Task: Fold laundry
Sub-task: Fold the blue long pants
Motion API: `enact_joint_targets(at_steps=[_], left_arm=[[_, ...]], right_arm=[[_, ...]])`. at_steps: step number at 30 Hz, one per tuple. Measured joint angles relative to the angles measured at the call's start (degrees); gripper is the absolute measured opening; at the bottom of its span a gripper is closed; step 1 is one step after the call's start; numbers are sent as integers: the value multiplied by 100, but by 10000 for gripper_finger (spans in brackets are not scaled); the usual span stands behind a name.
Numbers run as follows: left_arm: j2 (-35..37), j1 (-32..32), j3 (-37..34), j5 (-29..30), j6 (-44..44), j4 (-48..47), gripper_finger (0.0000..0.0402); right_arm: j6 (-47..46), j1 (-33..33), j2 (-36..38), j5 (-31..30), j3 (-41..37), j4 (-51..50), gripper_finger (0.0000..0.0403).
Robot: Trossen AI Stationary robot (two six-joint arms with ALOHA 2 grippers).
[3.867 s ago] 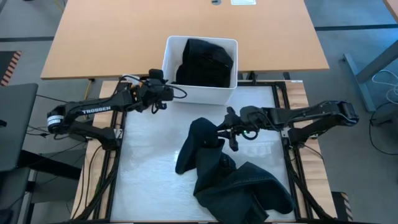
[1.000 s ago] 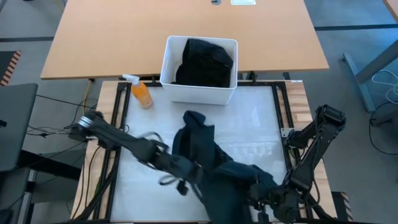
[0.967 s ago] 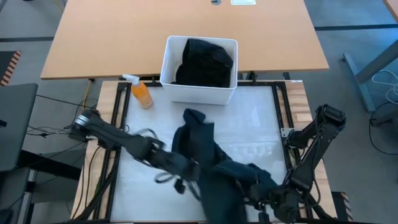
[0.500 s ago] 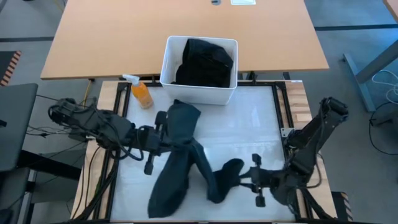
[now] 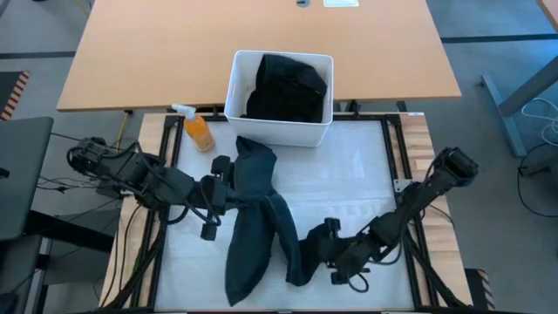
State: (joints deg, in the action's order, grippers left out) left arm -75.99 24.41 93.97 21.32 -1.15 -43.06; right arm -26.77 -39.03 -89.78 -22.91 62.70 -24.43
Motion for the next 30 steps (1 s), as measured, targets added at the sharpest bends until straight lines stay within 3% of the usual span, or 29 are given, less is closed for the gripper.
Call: enact_joint_targets(at_steps=[10,15,21,30], left_arm=[[1,12,0,-52,143,-498,0],[1,15,0,-52,185,-620,0],[0,15,0,-52,197,-735,0],[0,15,0,-45,356,-733,0]], right_arm=[[544,-103,27,287,1,-731,243],[395,-327,-55,652,2,-1064,243],[-502,-646,-466,474,-161,-1428,237],[-1125,-339,-1077,338,-208,-1063,234]])
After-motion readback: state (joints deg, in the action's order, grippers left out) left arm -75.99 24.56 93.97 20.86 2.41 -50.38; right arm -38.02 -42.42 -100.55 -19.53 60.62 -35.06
